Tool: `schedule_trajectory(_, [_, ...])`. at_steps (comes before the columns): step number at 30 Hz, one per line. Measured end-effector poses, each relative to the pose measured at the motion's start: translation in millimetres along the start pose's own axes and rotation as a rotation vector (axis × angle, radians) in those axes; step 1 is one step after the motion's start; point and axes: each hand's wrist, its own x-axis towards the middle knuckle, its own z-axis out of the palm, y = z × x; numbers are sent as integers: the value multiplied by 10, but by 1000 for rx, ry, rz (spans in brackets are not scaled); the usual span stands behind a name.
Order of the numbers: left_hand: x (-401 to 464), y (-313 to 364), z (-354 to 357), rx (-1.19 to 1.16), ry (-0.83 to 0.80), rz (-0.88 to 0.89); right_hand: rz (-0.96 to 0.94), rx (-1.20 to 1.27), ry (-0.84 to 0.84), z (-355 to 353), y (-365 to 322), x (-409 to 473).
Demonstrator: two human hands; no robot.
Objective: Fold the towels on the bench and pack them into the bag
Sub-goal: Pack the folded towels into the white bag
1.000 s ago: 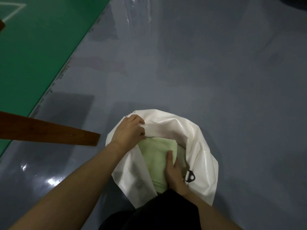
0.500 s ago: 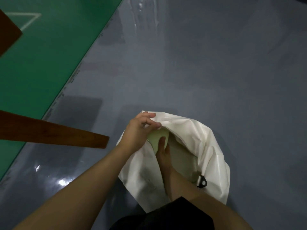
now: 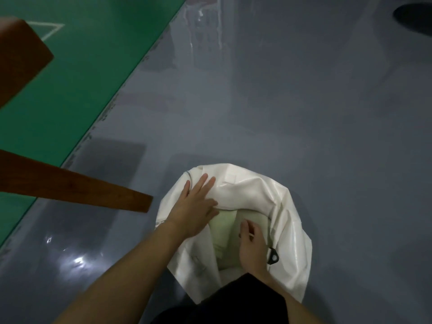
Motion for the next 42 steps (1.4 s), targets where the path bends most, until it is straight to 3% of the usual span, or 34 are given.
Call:
schedule_trajectory(3, [-130,5,-49,-63,23,-20,-73,-23,67,-179,-185,-60])
schedule_trajectory(9, [-480,-118,-917,-145,187,-154,-462,-67,-59,-41,-1265,-90])
schedule_trajectory(16, [-1344,-319,-2209,-49,483,-377,-1006,-356,-217,265,-2692,-567])
schedule_trajectory(25, [-2778,-197,-3412,203,861,-367,-1699,-632,-217,728,-4126,-1860])
schedule_trajectory(34, [-4270,-648,-3682,320,811,-638,-2014,-785,-291,1351,-4448,-3091])
schedule_trajectory(40, [-5003,-955,-3428,128,707,-849,-2125,-865,-474,1792,-4138,-3655])
schedule_trajectory(42, [-5140,-1037,-3331,0,807,-926,-2120,-855,-531,1891,-4040,-3765])
